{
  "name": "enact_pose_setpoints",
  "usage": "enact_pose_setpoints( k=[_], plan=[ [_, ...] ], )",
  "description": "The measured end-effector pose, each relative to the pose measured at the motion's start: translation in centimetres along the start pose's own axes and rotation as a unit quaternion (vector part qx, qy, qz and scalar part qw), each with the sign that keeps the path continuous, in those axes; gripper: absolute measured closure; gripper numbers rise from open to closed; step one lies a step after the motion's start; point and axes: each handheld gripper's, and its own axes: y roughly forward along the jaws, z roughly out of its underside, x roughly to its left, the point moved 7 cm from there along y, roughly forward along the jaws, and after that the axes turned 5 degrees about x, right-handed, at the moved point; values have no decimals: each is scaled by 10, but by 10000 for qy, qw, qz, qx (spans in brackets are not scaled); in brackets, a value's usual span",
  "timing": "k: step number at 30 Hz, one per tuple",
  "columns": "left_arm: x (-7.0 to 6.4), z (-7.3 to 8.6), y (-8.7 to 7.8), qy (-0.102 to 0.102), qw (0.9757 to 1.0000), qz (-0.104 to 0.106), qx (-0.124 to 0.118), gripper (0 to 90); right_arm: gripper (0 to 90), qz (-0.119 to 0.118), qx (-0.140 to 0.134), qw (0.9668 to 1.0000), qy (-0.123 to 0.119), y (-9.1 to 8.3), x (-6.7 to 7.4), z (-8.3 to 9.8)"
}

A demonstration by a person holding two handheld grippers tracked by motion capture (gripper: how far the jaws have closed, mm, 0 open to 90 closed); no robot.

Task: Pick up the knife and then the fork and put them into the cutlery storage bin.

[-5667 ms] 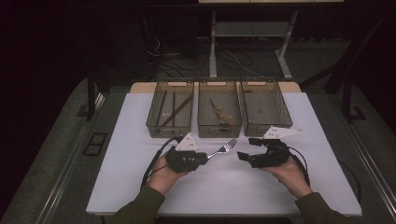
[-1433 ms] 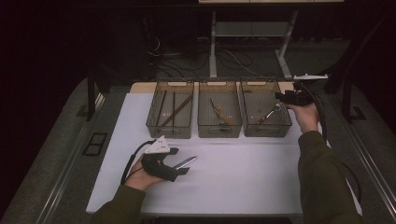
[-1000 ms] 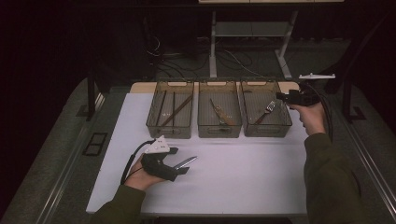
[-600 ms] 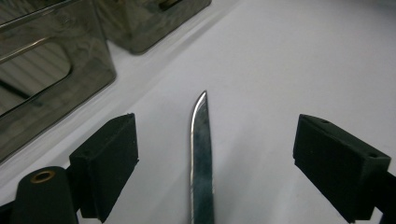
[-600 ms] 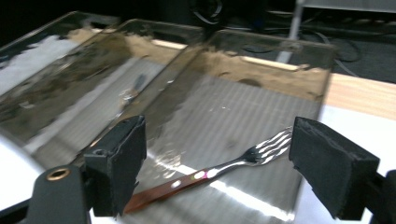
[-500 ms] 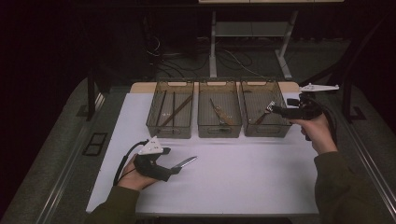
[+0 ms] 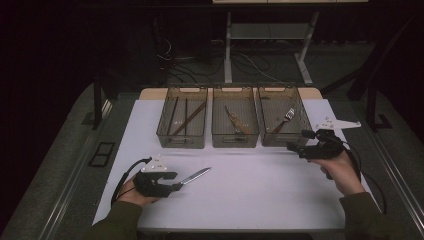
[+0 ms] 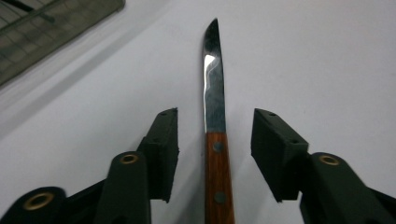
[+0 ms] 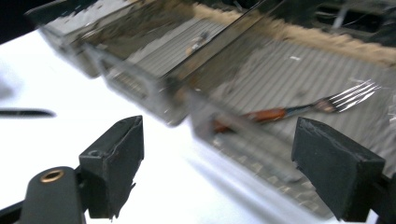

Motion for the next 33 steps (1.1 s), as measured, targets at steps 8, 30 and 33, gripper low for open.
enact_pose_setpoints(
  k=[8, 30, 33],
  plan=[
    [0, 10, 3, -37, 9996, -35, 265, 643, 171, -236, 214, 9994, -145, 0, 27, 35],
    [-5, 5, 7, -59, 9989, -77, 466, 773, 171, -261, 299, 9991, -160, 4, 30, 47],
    [-5, 3, 7, -100, 9991, -57, 413, 773, 171, -265, 261, 9992, -169, 4, 30, 46]
  ],
)
